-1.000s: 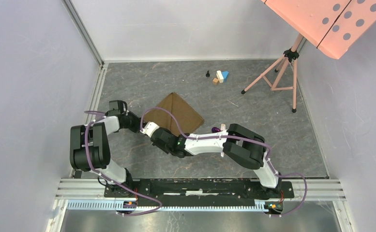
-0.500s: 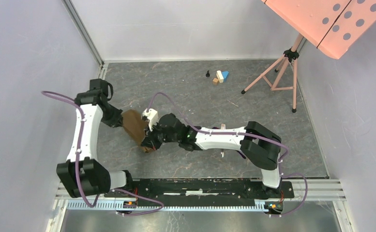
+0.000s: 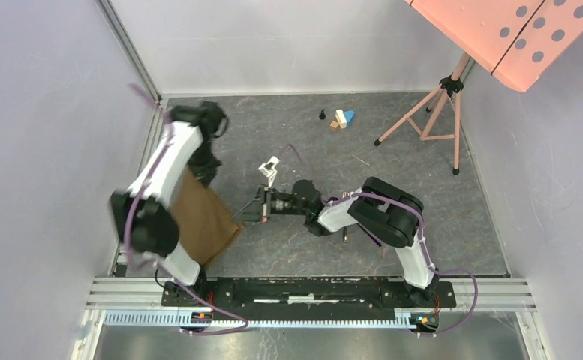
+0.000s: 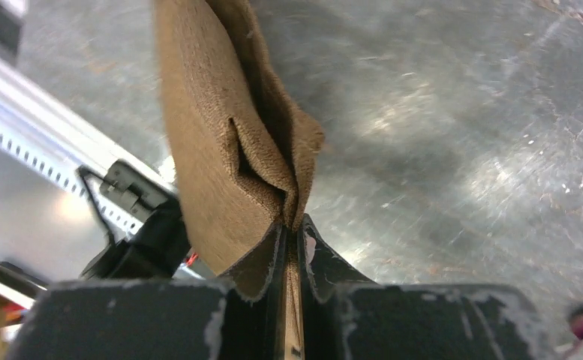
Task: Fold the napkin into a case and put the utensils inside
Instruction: Turn over the upper triangle folded napkin at the center of the board.
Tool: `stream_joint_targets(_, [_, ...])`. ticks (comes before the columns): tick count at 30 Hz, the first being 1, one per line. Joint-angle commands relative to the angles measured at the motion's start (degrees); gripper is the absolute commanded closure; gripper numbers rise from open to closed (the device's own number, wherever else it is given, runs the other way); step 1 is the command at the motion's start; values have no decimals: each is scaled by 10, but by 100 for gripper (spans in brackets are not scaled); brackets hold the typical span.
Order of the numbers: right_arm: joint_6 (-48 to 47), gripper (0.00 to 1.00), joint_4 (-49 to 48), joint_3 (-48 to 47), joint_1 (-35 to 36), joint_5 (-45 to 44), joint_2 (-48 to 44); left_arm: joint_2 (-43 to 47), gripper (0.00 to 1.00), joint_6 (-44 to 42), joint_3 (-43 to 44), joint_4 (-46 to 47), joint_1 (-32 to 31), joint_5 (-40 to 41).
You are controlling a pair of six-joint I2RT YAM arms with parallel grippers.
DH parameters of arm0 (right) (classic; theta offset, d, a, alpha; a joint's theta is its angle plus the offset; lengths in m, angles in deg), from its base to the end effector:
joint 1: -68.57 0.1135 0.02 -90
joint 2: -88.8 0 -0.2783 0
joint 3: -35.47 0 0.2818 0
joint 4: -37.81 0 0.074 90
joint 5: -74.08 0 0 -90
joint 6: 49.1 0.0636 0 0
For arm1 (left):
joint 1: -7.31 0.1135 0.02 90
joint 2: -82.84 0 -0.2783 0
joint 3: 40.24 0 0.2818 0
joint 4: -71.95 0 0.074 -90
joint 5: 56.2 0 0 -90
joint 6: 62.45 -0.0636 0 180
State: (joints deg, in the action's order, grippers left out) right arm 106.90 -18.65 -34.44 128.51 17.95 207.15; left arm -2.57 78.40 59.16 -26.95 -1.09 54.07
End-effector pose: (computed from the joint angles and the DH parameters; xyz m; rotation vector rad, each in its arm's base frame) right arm 0.2021 0.4199 0.1653 -0.5331 1.8255 2.0881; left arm 0.2832 -0.0195 0.3259 -1.0587 2.6630 0.3823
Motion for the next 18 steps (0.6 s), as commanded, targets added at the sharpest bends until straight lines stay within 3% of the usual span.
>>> stream_joint_targets(1, [38, 100, -101, 109, -51, 89, 13, -201, 98, -52, 105, 136, -70, 90])
stream_joint_targets(4, [7, 100, -93, 163, -96, 102, 15, -306, 98, -108, 175, 181, -94, -4])
stream_joint_targets(12, [-184, 99, 135, 203, -176, 83, -35, -434, 98, -139, 259, 247, -135, -125])
stream_joint_targets(15, [-284, 84, 267, 192, -189, 51, -72, -435, 97, -156, 257, 258, -138, -157])
stream_joint_targets(18, [-392, 69, 421, 163, -198, -8, -118, -401, 76, -185, 235, 269, -139, -182])
